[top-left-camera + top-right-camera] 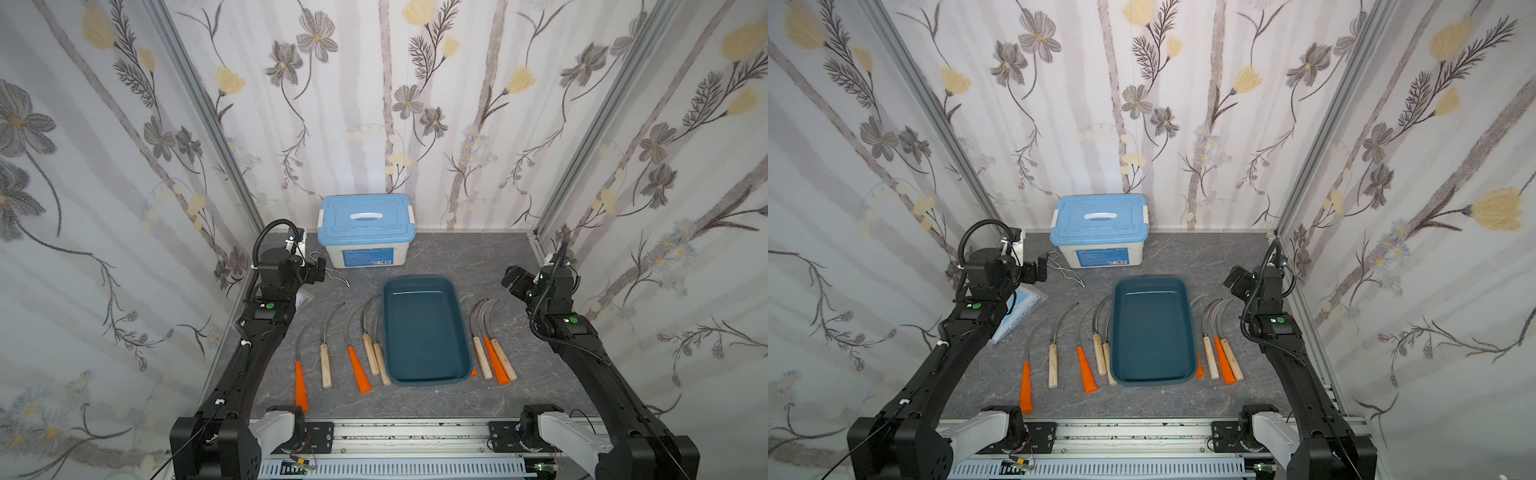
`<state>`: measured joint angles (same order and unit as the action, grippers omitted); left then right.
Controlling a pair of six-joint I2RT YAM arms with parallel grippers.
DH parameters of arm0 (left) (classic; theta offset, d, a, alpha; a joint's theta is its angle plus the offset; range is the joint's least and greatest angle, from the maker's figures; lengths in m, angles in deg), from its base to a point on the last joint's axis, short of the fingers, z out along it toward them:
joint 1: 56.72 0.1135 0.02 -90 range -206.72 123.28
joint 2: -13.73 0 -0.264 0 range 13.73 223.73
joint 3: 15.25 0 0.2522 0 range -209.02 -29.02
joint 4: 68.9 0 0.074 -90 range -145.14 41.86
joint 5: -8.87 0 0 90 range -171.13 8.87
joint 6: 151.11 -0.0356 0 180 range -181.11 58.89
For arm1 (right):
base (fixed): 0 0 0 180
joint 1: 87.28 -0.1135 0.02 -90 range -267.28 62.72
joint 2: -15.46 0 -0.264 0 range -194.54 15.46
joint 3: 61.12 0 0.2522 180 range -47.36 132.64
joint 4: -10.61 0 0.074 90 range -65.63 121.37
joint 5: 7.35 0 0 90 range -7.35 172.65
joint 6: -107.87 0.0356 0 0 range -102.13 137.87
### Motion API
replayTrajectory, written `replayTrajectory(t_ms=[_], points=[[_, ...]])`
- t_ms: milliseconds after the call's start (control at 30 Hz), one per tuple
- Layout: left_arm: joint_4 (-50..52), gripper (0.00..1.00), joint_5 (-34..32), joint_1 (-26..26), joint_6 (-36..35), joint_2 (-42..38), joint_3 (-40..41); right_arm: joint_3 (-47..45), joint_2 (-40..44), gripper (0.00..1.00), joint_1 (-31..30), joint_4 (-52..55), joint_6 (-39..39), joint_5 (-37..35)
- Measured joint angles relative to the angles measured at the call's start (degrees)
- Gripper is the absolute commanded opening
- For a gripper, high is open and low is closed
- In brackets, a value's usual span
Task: Put small sickles into storage boxes
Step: Pick up the sickle at the center of the board.
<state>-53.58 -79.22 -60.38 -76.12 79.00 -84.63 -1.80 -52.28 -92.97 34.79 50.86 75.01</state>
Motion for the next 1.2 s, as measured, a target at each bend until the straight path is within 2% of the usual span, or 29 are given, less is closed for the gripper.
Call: replayTrajectory(t_ms=[200,367,600,733,967,1200], points=[[13.1,1.0,0.8,0.0,-3.7,1.2,-10.6,0.2,1.1,1.0,-6.9,5.3,8.1,6.1],[23.6,1.0,3.1,-0.4,-4.1,3.3,-17.8,1.0,3.2,1.0,-11.7,9.0,12.1,8.3],[32.1,1.0,3.6,-0.5,-7.4,8.8,-24.8,-2.7,7.2,1.0,-18.0,7.8,20.2,11.1],[38.7,1.0,2.6,-0.6,-7.5,13.7,-30.6,-5.2,6.6,1.0,-20.2,5.4,24.1,11.2],[46.6,1.0,4.0,-0.8,-4.2,17.4,-32.5,-4.5,3.4,1.0,-21.3,0.2,24.9,13.0],[50.4,1.0,6.1,-1.0,-2.9,18.8,-32.7,-4.9,3.1,0.95,-21.6,-1.5,26.3,13.6]])
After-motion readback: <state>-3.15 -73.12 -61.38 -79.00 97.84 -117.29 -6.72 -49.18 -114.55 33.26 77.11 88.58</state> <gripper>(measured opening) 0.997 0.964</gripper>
